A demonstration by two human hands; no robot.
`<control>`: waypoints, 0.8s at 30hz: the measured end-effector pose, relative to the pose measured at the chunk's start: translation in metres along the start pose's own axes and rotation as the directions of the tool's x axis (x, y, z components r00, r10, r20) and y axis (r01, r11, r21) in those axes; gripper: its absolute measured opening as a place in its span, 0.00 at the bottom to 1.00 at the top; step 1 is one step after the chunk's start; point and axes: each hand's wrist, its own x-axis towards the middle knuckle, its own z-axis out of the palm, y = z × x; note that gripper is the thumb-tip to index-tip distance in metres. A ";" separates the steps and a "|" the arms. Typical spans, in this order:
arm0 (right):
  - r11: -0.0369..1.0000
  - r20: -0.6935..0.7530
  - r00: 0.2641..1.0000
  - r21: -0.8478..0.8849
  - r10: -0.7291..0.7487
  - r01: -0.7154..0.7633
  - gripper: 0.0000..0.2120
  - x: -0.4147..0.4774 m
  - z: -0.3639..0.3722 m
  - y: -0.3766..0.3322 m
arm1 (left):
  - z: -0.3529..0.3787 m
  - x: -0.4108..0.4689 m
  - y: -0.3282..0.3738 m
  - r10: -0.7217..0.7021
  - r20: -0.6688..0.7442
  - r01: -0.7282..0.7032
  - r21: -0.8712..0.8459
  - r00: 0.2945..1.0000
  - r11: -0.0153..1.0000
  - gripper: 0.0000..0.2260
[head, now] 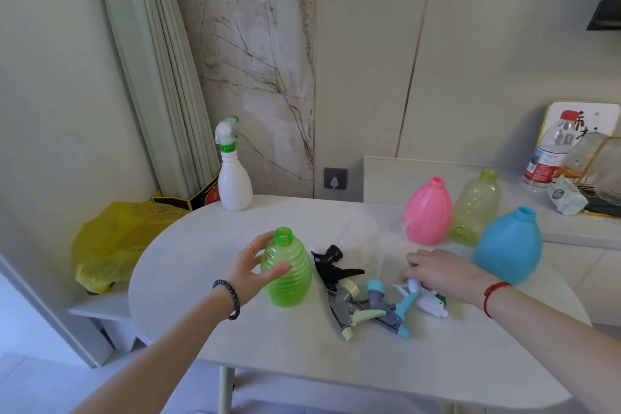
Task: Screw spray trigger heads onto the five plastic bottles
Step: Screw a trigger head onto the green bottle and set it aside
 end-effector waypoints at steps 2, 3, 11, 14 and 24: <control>1.000 -0.041 0.999 -0.009 -0.005 0.005 0.20 -0.006 -0.006 0.007 | 0.000 0.000 0.000 -0.004 0.002 0.004 -0.004 1.000 1.000 0.24; 1.000 -0.063 0.998 0.000 -0.001 0.001 0.21 -0.008 -0.009 0.012 | 0.000 0.000 0.000 -0.008 0.003 0.008 -0.009 1.000 1.000 0.25; 0.889 -0.439 0.881 0.456 0.177 0.048 0.17 -0.025 -0.056 0.039 | 0.001 -0.001 0.002 -0.014 0.006 0.014 -0.013 1.000 1.000 0.25; 0.698 -0.651 0.614 0.683 0.446 0.216 0.15 -0.027 -0.099 0.022 | 0.002 -0.002 0.003 -0.025 0.008 0.026 -0.025 1.000 0.999 0.25; 0.009 -0.515 0.724 0.817 0.459 0.576 0.07 0.016 -0.200 -0.076 | 0.007 -0.004 0.009 -0.032 0.012 0.033 -0.054 0.999 0.998 0.23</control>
